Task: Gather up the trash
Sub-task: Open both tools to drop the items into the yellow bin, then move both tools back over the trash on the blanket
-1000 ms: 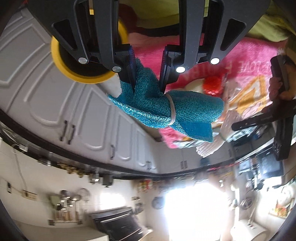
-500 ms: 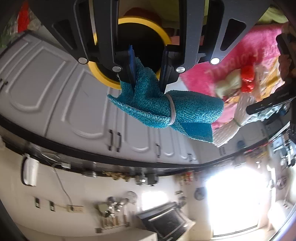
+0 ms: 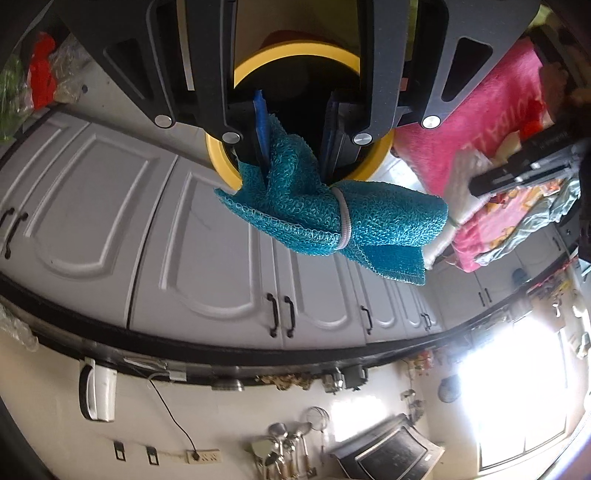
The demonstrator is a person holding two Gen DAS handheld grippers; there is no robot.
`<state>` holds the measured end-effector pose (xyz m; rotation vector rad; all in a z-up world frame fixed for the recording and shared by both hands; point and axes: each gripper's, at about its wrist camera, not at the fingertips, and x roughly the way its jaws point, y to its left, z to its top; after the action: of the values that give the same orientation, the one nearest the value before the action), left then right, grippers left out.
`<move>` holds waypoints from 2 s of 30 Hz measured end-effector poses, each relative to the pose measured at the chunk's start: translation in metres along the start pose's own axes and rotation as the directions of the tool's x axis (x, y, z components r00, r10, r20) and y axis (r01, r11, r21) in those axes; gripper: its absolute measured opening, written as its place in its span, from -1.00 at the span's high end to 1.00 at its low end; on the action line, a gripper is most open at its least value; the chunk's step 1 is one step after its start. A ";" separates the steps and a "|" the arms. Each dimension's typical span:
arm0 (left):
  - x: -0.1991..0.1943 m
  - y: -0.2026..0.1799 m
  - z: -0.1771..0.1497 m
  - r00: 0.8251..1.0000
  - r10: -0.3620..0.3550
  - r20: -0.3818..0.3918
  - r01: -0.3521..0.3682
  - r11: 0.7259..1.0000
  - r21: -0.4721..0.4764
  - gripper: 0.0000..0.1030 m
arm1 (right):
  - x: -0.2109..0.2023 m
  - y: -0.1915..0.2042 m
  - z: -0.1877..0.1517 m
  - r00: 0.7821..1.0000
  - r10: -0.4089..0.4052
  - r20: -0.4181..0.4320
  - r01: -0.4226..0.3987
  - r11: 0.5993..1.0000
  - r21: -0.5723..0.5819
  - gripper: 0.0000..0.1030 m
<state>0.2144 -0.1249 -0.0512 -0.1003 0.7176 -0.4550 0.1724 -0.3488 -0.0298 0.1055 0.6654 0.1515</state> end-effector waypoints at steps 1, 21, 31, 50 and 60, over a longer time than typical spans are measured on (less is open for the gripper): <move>0.006 -0.002 -0.002 1.000 0.001 -0.009 0.000 1.000 0.005 0.86 | 0.004 -0.002 -0.001 1.000 -0.002 -0.007 0.002 1.000 0.006 0.53; -0.002 0.030 -0.014 0.995 0.097 0.026 -0.095 0.994 -0.053 -0.45 | 0.022 0.009 -0.005 0.999 -0.036 -0.007 0.036 0.999 -0.001 -0.39; -0.064 0.066 -0.015 0.971 0.204 0.125 -0.191 0.976 -0.106 -0.79 | -0.003 0.062 0.003 0.996 0.063 0.060 -0.058 0.995 -0.076 -0.47; -0.163 0.145 -0.031 0.880 0.418 0.226 -0.352 0.893 -0.280 -0.79 | -0.016 0.191 0.005 0.955 0.296 0.032 -0.278 0.925 -0.260 -0.71; -0.191 0.186 -0.049 0.834 0.512 0.205 -0.424 0.833 -0.355 -0.79 | -0.007 0.259 -0.007 0.922 0.385 -0.037 -0.373 0.862 -0.342 -0.72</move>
<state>0.1244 0.1283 -0.0166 -0.2605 0.4869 0.1527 0.1355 -0.0952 0.0070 -0.0998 0.5704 0.6446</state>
